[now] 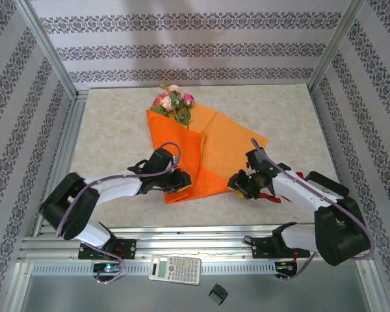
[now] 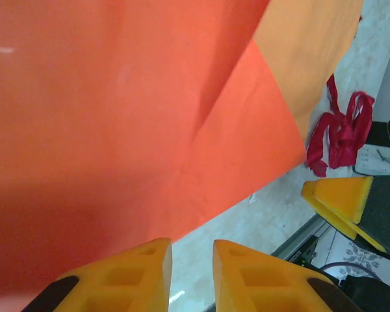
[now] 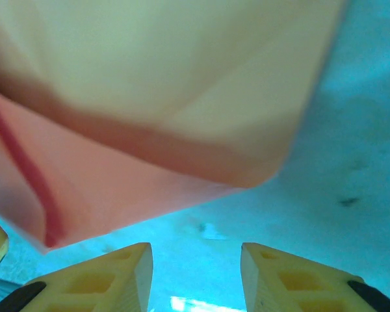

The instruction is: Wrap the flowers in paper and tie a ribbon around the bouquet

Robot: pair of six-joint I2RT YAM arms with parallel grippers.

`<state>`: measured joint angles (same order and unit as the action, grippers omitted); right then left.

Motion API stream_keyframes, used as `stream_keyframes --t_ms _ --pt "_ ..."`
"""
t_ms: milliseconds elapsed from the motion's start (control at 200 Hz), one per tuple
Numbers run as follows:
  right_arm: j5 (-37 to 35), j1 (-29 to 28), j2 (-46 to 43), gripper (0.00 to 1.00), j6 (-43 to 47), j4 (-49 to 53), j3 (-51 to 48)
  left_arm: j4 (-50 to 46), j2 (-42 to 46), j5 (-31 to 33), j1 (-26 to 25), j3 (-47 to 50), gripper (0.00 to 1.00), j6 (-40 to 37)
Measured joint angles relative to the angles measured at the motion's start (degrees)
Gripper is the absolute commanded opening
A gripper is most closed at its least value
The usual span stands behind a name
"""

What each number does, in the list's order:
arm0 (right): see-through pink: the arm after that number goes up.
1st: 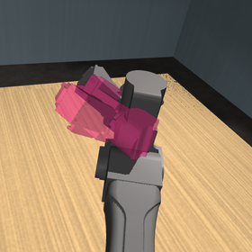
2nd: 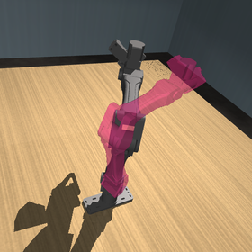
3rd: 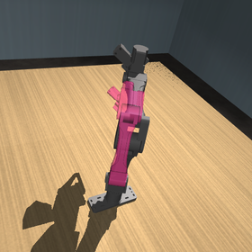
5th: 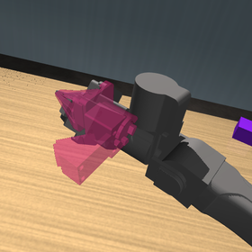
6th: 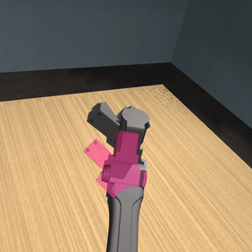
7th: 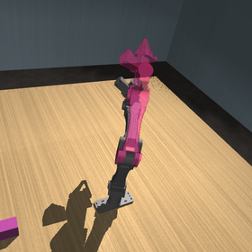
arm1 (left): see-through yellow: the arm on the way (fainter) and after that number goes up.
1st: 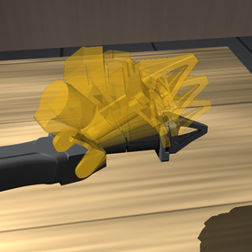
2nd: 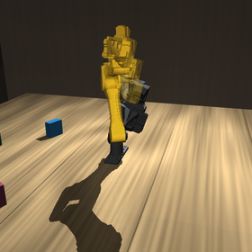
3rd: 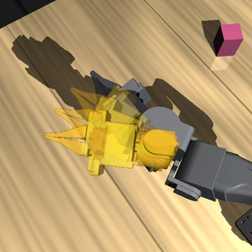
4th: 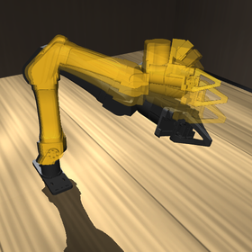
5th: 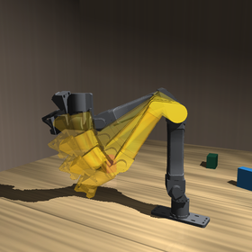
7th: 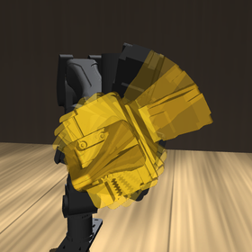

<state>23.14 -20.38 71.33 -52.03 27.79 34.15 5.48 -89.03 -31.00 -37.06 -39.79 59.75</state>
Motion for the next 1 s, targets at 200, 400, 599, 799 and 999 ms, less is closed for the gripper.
stream_keyframes --t_ms 200,400,599,799,999 --pt "-0.2 2.1 1.8 0.32 1.9 -5.7 -2.1 3.5 -6.7 0.7 -2.3 -0.4 0.20 0.9" --pt "-0.2 2.3 6.6 0.26 2.5 -11.3 -2.0 4.7 -7.8 1.1 -2.3 -0.5 0.20 0.9" --pt "-0.4 2.3 7.3 0.19 2.5 -13.1 -2.0 4.7 -7.8 1.1 -2.3 -0.7 0.20 0.9" --pt "-2.3 2.3 5.0 0.36 1.9 -10.8 -2.1 4.8 -7.9 1.1 -2.3 -1.0 0.20 0.9" --pt "-3.8 2.3 3.3 0.33 1.2 -9.6 -2.4 4.8 -8.3 1.1 -2.3 -1.2 0.20 0.9"
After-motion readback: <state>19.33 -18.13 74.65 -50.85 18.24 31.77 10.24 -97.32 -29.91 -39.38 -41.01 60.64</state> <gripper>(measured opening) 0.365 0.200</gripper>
